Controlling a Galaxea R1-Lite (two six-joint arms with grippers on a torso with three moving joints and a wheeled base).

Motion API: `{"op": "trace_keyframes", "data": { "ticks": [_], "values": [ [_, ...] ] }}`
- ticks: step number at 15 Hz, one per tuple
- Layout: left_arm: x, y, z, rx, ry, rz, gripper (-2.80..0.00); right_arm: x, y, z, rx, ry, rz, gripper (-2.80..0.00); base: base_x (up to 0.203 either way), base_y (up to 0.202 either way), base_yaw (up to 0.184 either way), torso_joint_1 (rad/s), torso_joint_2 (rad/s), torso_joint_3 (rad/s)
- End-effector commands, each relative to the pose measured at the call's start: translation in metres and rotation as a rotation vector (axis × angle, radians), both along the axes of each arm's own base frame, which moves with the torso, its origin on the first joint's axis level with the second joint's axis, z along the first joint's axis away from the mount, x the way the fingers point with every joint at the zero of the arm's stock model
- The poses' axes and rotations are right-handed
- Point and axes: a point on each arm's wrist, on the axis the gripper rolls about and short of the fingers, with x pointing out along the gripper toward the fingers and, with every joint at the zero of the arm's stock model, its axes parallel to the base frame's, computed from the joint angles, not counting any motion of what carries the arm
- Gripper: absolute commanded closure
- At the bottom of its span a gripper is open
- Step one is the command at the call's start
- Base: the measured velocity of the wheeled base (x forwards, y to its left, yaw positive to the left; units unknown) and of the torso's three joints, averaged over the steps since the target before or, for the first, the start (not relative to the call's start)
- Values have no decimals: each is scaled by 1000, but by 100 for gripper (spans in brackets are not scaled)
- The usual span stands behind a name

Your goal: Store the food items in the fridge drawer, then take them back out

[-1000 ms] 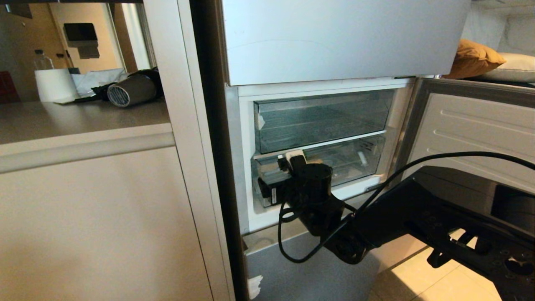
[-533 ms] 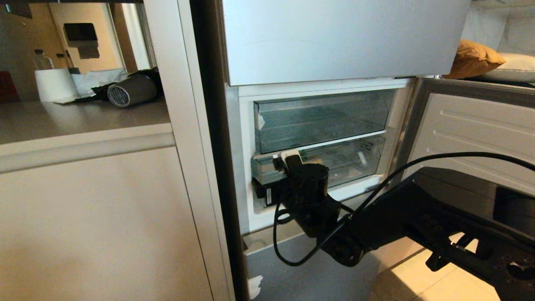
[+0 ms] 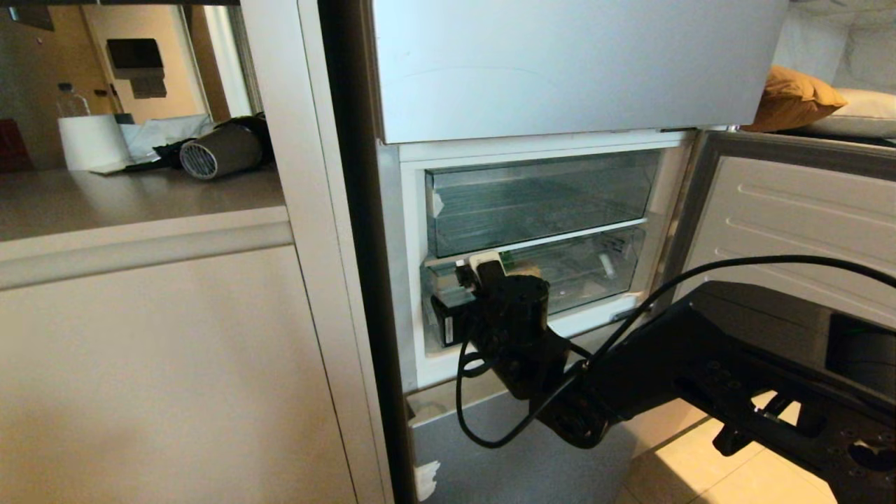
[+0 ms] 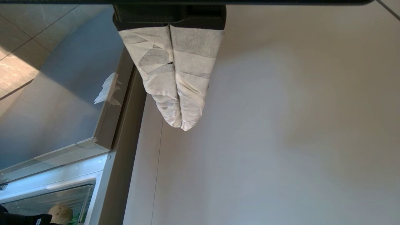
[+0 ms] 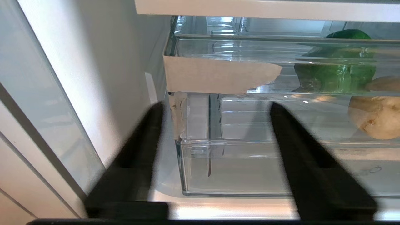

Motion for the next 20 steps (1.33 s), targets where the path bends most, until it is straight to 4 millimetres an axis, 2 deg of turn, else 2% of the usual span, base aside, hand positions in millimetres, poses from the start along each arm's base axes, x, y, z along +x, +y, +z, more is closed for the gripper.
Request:
{"op": "trace_keyframes", "data": {
  "ticks": [1, 12, 16, 20],
  "values": [
    [0, 0, 0, 0, 0, -1, 0, 0, 0, 1, 4, -4, -1, 0, 0, 0, 0, 0, 0, 0],
    [0, 0, 0, 0, 0, 0, 0, -4, 0, -1, -7, 2, 2, 0, 0, 0, 0, 0, 0, 0],
    [0, 0, 0, 0, 0, -1, 0, -18, -1, 6, 7, -15, 22, 0, 0, 0, 0, 0, 0, 0],
    [0, 0, 0, 0, 0, 0, 0, -41, -2, 13, 7, -14, 51, 0, 0, 0, 0, 0, 0, 0]
  ]
}}
